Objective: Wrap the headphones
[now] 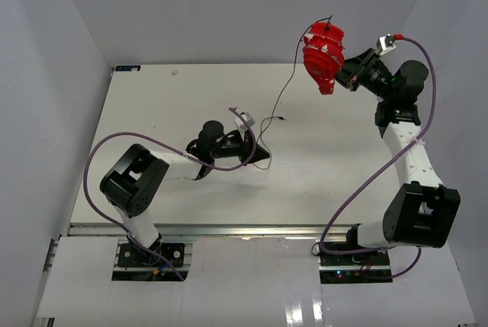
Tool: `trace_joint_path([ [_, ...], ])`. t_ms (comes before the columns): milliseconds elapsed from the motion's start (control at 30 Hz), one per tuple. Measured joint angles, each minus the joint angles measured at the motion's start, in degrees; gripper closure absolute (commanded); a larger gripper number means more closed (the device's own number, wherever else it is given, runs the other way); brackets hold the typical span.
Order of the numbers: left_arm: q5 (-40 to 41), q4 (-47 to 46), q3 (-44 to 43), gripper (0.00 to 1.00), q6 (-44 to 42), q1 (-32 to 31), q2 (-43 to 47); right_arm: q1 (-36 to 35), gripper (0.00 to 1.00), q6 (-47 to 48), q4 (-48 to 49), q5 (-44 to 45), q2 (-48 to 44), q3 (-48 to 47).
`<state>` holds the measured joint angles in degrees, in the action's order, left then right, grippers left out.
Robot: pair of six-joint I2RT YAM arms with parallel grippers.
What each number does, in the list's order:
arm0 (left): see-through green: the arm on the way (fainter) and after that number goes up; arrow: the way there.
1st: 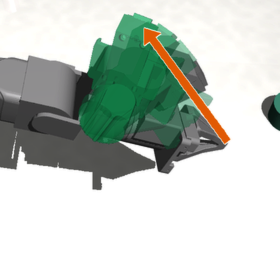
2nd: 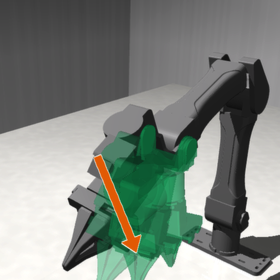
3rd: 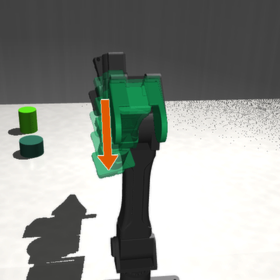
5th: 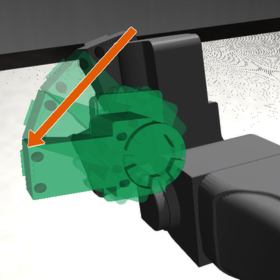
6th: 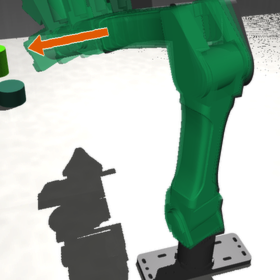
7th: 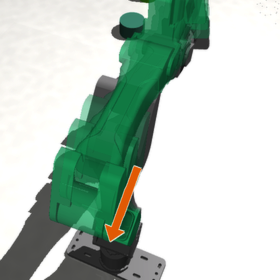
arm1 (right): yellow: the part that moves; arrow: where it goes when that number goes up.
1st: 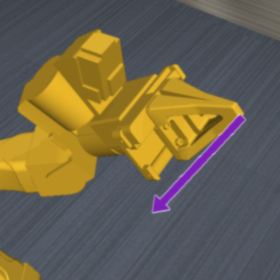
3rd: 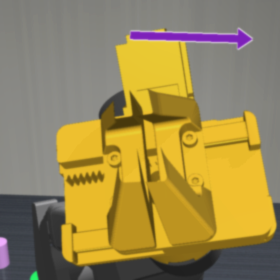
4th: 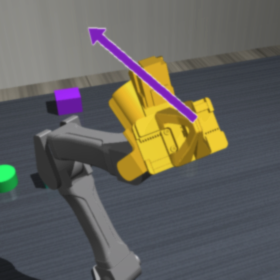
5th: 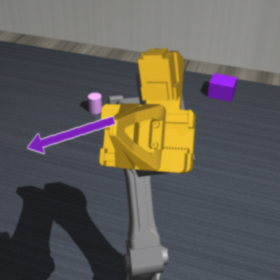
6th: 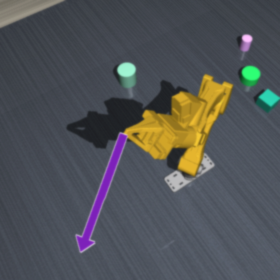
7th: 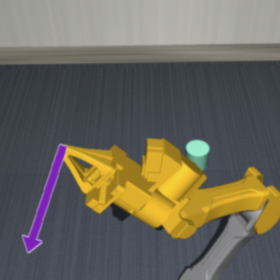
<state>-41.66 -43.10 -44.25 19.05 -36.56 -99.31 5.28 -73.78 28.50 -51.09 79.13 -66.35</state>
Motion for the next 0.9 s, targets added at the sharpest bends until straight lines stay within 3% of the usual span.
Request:
trace_joint_path([
  [67,0.8,1.6,-0.2,1.0,-0.9,-0.6,-0.1,0.6,0.92,2.1,-2.8,1.5,-0.1,-1.8],
  [233,4.6,10.3,-2.8,1.0,-4.9,-3.7,3.9,-0.9,0.92,17.9,-16.8,13.0,-0.2,-9.5],
  [533,12.4,25.7,-14.9,1.0,-10.3,-11.8,7.7,-14.3,0.92,35.3,-33.3,41.8,-1.0,-10.8],
  [733,14.7,41.1,-24.8,1.0,-12.8,-12.0,7.1,-23.3,0.92,59.3,-28.2,63.5,-1.6,-3.3],
  [900,18.8,53.9,-29.2,1.0,-17.4,-11.9,9.8,-23.3,0.92,79.9,-23.7,65.2,-5.3,8.5],
])
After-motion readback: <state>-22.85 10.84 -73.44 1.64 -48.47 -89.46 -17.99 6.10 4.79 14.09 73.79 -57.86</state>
